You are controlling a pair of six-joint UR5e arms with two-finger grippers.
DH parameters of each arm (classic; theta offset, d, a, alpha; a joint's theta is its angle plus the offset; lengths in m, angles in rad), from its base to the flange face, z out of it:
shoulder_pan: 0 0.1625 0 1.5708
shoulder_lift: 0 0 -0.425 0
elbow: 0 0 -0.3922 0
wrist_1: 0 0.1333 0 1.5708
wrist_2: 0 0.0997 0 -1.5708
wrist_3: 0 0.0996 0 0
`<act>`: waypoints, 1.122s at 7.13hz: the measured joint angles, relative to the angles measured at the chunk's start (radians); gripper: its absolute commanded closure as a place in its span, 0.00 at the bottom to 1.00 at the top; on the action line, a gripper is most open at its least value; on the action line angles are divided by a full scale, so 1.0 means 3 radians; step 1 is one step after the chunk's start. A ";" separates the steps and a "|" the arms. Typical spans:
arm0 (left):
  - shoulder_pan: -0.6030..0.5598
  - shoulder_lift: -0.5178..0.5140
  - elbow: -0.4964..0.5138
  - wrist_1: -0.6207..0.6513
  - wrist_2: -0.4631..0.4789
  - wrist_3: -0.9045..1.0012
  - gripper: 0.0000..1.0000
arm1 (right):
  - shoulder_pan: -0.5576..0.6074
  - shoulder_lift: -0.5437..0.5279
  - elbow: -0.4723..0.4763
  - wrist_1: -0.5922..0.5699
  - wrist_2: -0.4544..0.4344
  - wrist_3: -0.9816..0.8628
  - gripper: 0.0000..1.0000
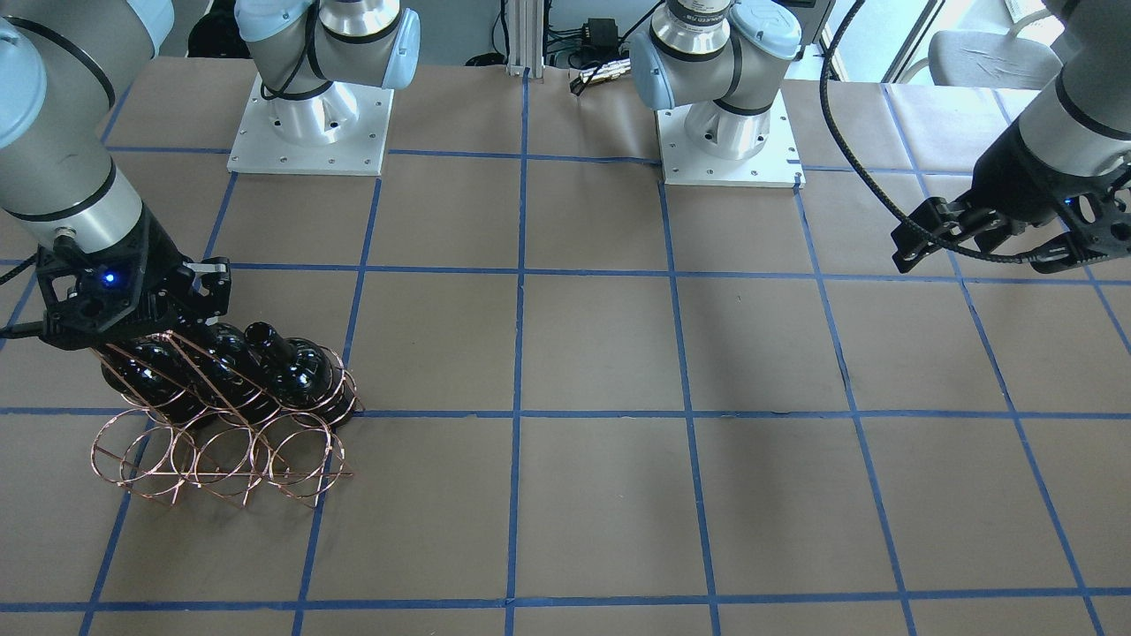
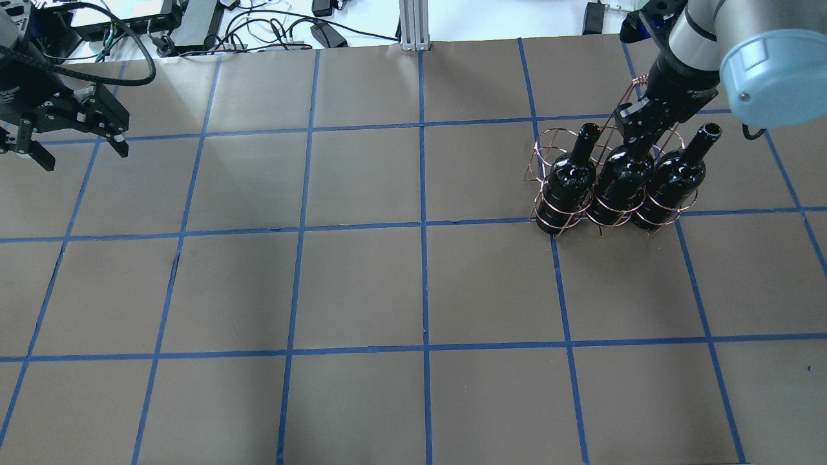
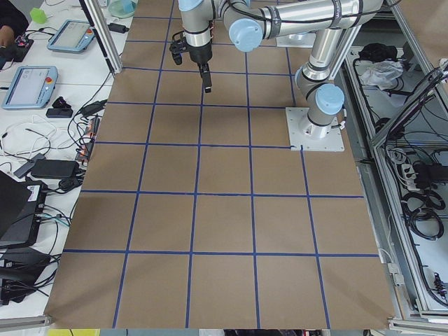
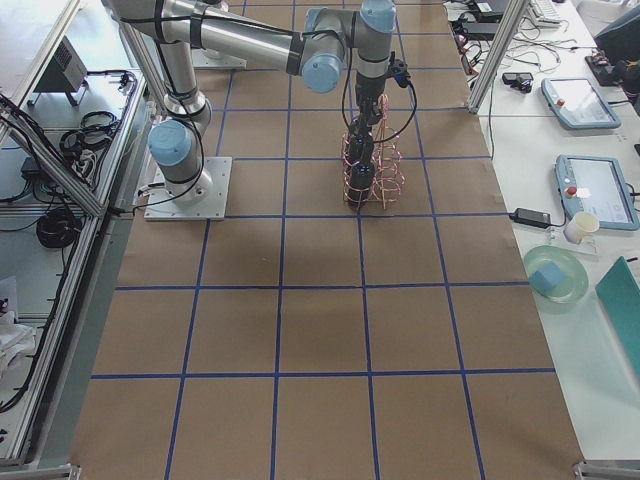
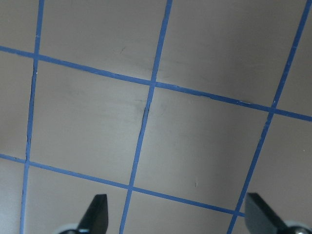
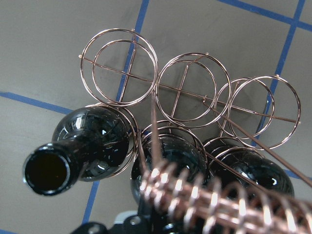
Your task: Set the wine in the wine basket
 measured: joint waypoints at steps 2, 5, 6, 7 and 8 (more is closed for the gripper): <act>-0.0118 0.0012 -0.0010 -0.0010 -0.0097 -0.0015 0.00 | 0.0000 -0.0005 0.0000 0.0008 -0.0031 -0.0001 0.01; -0.0622 0.0087 -0.0011 -0.0014 -0.0136 -0.0202 0.00 | 0.0017 -0.0120 -0.0153 0.0191 -0.0017 0.0044 0.01; -0.0805 0.0111 -0.0011 0.0000 -0.0134 -0.0261 0.00 | 0.0038 -0.0201 -0.0296 0.0408 -0.0002 0.0120 0.01; -0.0930 0.0125 -0.0011 0.0020 -0.0141 -0.0286 0.00 | 0.0082 -0.0285 -0.0418 0.0610 0.0020 0.0288 0.01; -0.0992 0.0140 -0.0013 0.0032 -0.0173 -0.0294 0.00 | 0.0176 -0.0379 -0.0480 0.0773 0.0034 0.0603 0.01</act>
